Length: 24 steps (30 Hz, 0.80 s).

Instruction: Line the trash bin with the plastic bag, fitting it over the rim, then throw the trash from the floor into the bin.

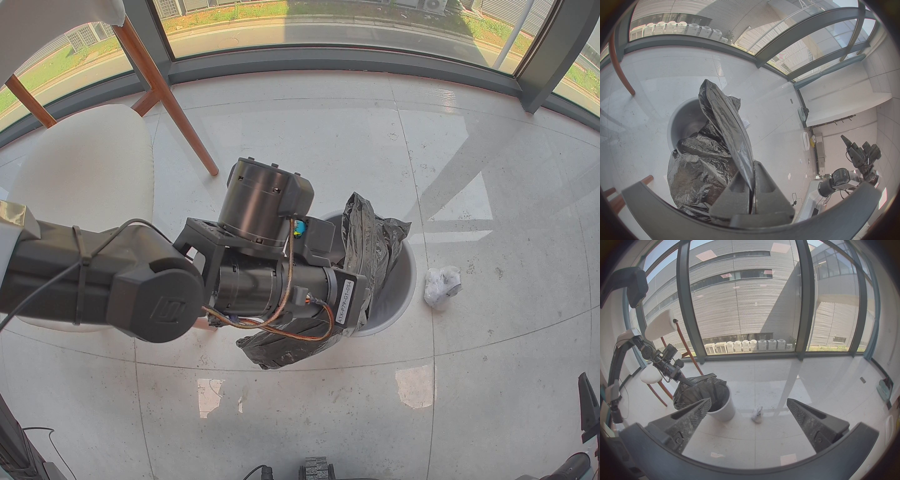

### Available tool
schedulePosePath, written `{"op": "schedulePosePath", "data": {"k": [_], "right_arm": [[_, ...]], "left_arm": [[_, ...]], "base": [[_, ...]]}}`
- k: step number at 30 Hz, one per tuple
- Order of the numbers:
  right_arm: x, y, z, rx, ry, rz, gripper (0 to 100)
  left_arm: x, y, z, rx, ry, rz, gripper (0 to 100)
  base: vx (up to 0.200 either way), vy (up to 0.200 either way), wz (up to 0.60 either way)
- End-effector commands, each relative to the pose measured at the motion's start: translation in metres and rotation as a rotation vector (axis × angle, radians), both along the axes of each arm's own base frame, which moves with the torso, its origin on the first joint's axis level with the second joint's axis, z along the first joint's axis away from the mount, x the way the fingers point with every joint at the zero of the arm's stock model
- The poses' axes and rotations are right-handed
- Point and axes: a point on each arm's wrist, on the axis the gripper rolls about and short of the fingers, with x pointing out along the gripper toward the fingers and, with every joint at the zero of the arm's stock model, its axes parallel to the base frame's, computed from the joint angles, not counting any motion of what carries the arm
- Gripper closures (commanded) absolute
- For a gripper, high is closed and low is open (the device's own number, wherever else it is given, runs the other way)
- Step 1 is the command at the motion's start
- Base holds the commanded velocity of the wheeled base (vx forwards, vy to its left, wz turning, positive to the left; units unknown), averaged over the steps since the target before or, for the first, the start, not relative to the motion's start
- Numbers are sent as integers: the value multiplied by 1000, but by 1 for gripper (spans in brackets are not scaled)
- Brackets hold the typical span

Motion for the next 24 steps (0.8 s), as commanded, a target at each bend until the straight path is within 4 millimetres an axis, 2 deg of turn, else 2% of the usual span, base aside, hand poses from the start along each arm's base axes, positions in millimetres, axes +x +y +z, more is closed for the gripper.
{"op": "schedulePosePath", "data": {"k": [1,3,4,5,7,10,18,20,21,24], "right_arm": [[21,4,37,54,132,123,0],[30,6,54,144,175,168,0],[31,6,55,154,180,171,0],[42,10,70,279,227,191,0],[58,14,85,386,280,196,0],[78,20,103,438,320,214,0],[121,36,106,419,475,287,0],[126,39,107,417,489,296,0],[137,45,109,411,518,309,0],[155,52,109,403,558,312,0]], "left_arm": [[0,0,1,14,-23,-8,100],[-1,1,0,33,-36,-18,100],[-1,1,0,33,-36,-18,100],[-1,2,-1,46,-33,-23,100],[-2,3,-1,59,-26,-26,100],[-3,4,-3,90,-33,-43,100],[-7,8,-7,191,-62,-96,100],[-7,8,-7,201,-74,-103,100],[-6,9,-9,242,-118,-114,100],[-5,10,-9,304,-189,-136,100]], "base": [[0,0,0],[0,0,0],[0,0,0],[0,0,0],[0,0,0],[0,0,0],[0,0,0],[0,0,0],[0,0,0],[0,0,0]]}}
